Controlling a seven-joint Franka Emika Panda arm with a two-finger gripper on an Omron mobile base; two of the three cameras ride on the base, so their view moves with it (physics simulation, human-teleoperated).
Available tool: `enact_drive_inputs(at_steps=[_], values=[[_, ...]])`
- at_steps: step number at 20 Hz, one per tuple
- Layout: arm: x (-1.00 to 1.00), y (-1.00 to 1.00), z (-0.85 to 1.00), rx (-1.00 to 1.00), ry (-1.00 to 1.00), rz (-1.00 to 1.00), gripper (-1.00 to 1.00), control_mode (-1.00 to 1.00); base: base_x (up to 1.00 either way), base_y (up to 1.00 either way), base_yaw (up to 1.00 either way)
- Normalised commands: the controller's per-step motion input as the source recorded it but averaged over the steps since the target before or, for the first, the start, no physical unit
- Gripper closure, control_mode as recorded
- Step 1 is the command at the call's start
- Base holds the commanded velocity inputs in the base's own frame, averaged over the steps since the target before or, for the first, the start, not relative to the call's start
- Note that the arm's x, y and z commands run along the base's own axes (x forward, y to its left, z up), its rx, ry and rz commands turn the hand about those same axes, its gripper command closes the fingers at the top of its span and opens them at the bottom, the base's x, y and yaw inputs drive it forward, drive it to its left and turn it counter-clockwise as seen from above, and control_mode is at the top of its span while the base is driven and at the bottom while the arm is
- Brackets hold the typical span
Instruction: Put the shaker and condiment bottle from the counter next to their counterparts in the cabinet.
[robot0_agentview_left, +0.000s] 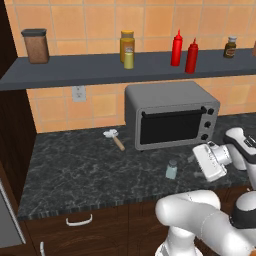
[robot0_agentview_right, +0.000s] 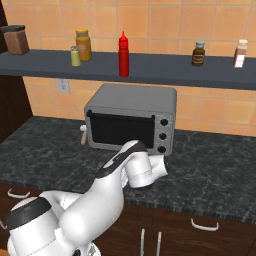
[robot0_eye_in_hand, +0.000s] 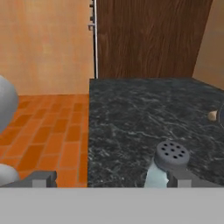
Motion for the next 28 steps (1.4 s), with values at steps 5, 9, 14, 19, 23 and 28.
enact_drive_inputs(at_steps=[5,9,14,19,23,28], values=[[0.1,0.18,-0.15,0.0,0.07,0.0,-1.0,-1.0,0.0,0.0,0.0],[0.05,0.18,-0.25,0.0,0.05,0.0,-1.0,-1.0,0.0,0.0,0.0],[0.03,0.07,-0.12,0.0,0.03,0.0,-1.0,-1.0,0.0,0.0,0.0],[0.12,0.02,0.0,0.01,0.01,0.0,-1.0,-1.0,0.0,0.0,0.0],[0.06,0.04,-0.01,0.01,0.02,0.0,-1.0,-1.0,0.0,0.0,0.0],[0.13,0.1,-0.03,0.0,0.02,0.0,-1.0,-1.0,0.0,0.0,0.0]])
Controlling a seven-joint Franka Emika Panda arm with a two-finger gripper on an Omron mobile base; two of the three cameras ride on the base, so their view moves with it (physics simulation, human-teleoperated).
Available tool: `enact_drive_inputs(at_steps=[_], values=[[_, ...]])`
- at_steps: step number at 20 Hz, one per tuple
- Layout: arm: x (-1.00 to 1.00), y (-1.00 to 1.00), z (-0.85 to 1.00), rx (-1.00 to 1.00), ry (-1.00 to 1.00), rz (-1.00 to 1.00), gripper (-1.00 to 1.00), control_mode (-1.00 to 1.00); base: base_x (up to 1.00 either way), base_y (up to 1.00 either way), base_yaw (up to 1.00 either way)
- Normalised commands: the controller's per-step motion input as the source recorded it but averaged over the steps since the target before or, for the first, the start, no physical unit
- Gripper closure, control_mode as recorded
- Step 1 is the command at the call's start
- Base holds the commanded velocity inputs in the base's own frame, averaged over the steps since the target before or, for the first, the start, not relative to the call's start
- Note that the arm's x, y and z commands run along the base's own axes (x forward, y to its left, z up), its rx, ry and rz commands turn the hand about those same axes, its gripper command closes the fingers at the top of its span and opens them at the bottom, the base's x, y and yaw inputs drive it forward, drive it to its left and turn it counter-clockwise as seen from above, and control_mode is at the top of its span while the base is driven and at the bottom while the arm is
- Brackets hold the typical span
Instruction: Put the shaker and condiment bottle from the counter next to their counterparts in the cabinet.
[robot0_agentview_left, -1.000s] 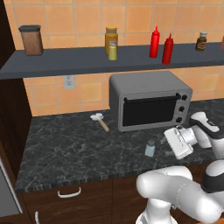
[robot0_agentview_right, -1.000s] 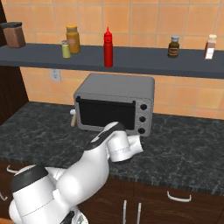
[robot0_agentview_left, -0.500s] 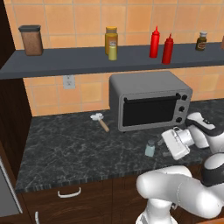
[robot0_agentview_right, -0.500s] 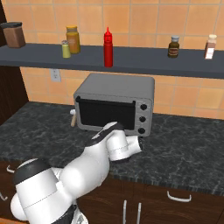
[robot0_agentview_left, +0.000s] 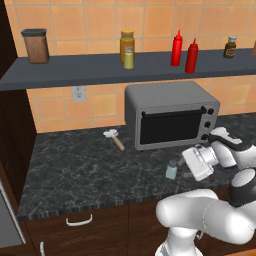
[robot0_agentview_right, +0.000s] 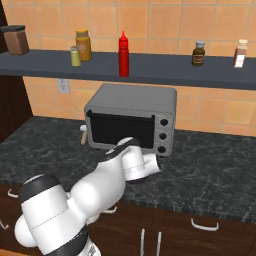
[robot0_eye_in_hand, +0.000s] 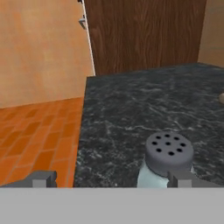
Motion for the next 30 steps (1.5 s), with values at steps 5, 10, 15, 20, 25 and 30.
enact_drive_inputs(at_steps=[5,10,15,20,25,30], values=[[0.1,0.04,0.0,0.01,0.02,0.0,-1.0,-1.0,0.0,0.0,0.0],[0.06,0.0,0.0,0.03,0.04,0.0,-1.0,-1.0,0.0,0.0,0.0],[0.06,0.0,0.0,0.03,0.04,0.0,-1.0,-1.0,0.0,0.0,0.0],[0.04,0.0,-0.17,0.01,0.02,-0.1,-1.0,-1.0,0.0,0.0,0.0],[0.0,0.01,-0.35,0.0,0.0,-0.16,-1.0,-1.0,0.0,0.0,0.0],[0.0,0.1,-0.26,0.0,0.0,-0.17,-1.0,-1.0,0.0,0.0,0.0]])
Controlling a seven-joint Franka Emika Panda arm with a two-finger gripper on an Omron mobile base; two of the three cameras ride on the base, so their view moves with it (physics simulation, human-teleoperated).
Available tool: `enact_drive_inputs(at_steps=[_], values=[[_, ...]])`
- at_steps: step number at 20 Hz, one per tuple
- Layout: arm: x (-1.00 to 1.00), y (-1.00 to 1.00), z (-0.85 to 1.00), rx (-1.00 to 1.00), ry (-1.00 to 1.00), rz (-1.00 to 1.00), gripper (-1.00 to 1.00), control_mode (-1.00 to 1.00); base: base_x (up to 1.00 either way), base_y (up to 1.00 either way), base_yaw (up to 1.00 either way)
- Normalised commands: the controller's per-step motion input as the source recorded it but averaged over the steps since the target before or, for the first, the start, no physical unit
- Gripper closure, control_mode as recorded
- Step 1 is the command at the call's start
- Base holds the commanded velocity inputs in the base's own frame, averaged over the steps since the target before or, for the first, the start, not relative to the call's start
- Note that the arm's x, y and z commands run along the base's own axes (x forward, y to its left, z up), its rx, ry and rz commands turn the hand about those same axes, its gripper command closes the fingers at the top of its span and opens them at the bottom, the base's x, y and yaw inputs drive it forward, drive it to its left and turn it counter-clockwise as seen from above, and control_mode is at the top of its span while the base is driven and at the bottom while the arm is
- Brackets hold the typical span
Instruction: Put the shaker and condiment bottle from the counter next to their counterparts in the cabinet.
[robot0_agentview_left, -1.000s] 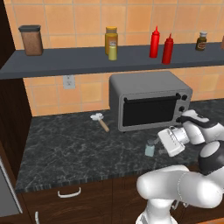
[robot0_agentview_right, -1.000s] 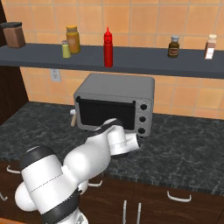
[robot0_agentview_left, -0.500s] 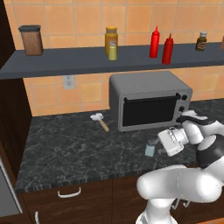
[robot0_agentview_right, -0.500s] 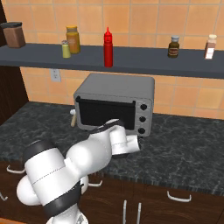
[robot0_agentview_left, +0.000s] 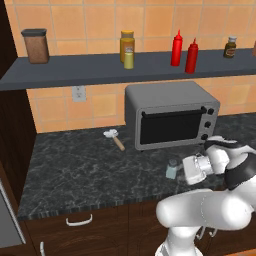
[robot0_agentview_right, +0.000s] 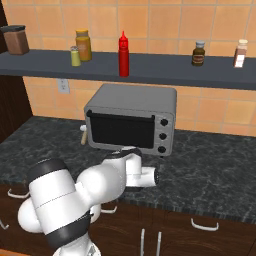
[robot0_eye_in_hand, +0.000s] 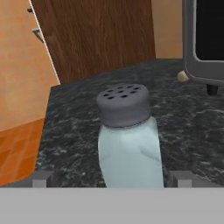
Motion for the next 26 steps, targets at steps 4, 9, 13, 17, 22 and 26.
enact_drive_inputs(at_steps=[4,9,13,17,22,26], values=[[0.05,0.16,-0.06,0.0,0.0,-0.15,-1.0,-1.0,0.0,0.0,0.0],[0.18,0.25,-0.02,0.0,0.0,-0.12,-1.0,-1.0,0.0,0.0,0.0],[0.17,0.27,-0.04,0.0,0.0,-0.08,1.0,-1.0,0.0,0.0,0.0],[0.05,0.09,0.05,0.0,-0.02,-0.03,1.0,-1.0,0.0,0.0,0.0],[-0.02,0.0,0.93,0.01,-0.03,-0.04,1.0,-1.0,0.0,0.0,0.0],[-0.18,0.0,1.0,0.0,0.0,-0.1,1.0,-1.0,0.0,0.0,0.0]])
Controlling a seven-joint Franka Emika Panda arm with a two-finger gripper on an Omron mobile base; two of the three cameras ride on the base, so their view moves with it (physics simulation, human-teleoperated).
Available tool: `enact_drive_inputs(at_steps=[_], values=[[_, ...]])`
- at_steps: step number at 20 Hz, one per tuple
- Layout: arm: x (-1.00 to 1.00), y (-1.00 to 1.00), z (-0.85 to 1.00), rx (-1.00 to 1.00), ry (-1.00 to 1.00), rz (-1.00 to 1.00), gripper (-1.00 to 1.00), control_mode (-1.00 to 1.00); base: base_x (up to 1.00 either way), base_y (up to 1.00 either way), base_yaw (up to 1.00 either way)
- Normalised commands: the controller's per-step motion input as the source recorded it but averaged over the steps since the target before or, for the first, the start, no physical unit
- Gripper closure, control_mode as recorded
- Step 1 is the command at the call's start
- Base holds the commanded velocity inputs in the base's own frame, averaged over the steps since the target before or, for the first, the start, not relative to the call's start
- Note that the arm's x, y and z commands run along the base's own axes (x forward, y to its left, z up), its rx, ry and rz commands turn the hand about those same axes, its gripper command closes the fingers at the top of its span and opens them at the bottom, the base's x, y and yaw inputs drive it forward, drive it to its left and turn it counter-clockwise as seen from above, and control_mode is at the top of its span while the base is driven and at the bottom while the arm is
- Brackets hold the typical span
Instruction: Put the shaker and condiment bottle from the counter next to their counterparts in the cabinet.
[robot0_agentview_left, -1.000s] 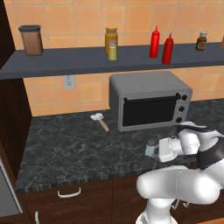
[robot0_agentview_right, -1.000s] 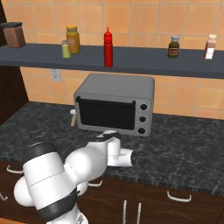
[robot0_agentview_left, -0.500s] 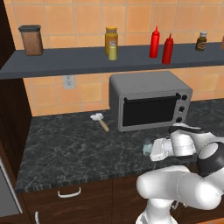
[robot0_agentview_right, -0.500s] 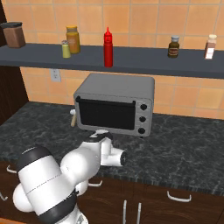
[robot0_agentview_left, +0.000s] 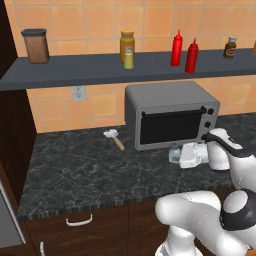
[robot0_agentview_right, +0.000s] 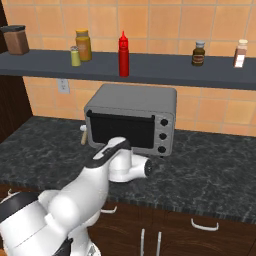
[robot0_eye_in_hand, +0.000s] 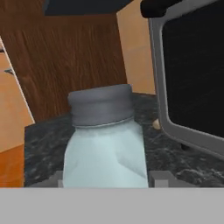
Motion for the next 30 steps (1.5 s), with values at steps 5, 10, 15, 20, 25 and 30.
enact_drive_inputs(at_steps=[5,10,15,20,25,30], values=[[-0.42,0.0,0.89,0.0,0.02,-0.13,1.0,-1.0,0.0,0.0,0.0],[-0.24,0.05,0.95,0.0,0.0,-0.04,1.0,-1.0,0.0,0.0,0.0],[-0.05,0.3,0.81,0.0,-0.01,-0.04,1.0,-1.0,0.0,0.0,0.0],[0.0,0.39,0.77,0.0,-0.05,0.0,1.0,-1.0,0.0,0.0,0.0],[-0.01,0.48,0.81,0.0,-0.09,0.0,1.0,-1.0,0.0,0.0,0.0],[-0.11,0.42,0.76,0.0,-0.07,0.0,1.0,-1.0,0.0,0.0,0.0]])
